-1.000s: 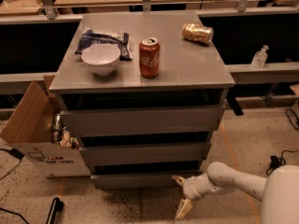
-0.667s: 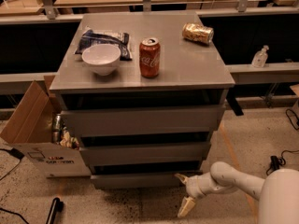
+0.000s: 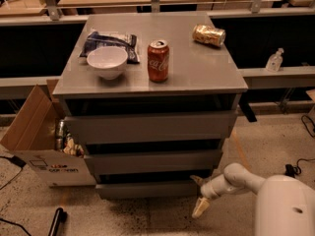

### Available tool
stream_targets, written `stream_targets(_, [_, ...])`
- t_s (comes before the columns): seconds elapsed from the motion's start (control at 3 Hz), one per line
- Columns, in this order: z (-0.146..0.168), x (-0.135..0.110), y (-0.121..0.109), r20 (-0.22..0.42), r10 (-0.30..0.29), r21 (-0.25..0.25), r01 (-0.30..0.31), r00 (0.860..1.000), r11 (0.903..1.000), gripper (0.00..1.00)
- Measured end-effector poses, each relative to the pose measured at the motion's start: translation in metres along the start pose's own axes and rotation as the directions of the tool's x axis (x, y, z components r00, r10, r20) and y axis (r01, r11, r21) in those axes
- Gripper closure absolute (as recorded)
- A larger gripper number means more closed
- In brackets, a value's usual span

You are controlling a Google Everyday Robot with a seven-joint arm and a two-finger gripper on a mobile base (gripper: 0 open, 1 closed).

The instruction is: Open bottom drawer

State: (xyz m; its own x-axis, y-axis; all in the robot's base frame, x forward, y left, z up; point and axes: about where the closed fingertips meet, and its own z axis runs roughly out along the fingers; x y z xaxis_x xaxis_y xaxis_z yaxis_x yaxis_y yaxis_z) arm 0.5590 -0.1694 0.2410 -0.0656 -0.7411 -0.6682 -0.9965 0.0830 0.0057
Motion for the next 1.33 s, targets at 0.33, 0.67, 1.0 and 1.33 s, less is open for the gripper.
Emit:
stream_targets(0.33, [0.006, 0.021, -0.03, -0.07, -0.002, -0.006, 0.001, 0.998, 1.0, 0.0])
stream_targets(0.67, [0.011, 0.032, -0.046, -0.101, -0.004, -0.008, 0.003, 0.995, 1.0, 0.0])
stream_targets(1.0, [0.021, 0.036, -0.051, -0.111, -0.008, -0.016, 0.006, 0.994, 0.9999, 0.15])
stream_targets(1.33, [0.029, 0.039, -0.05, -0.117, -0.007, -0.024, 0.004, 0.993, 0.9997, 0.35])
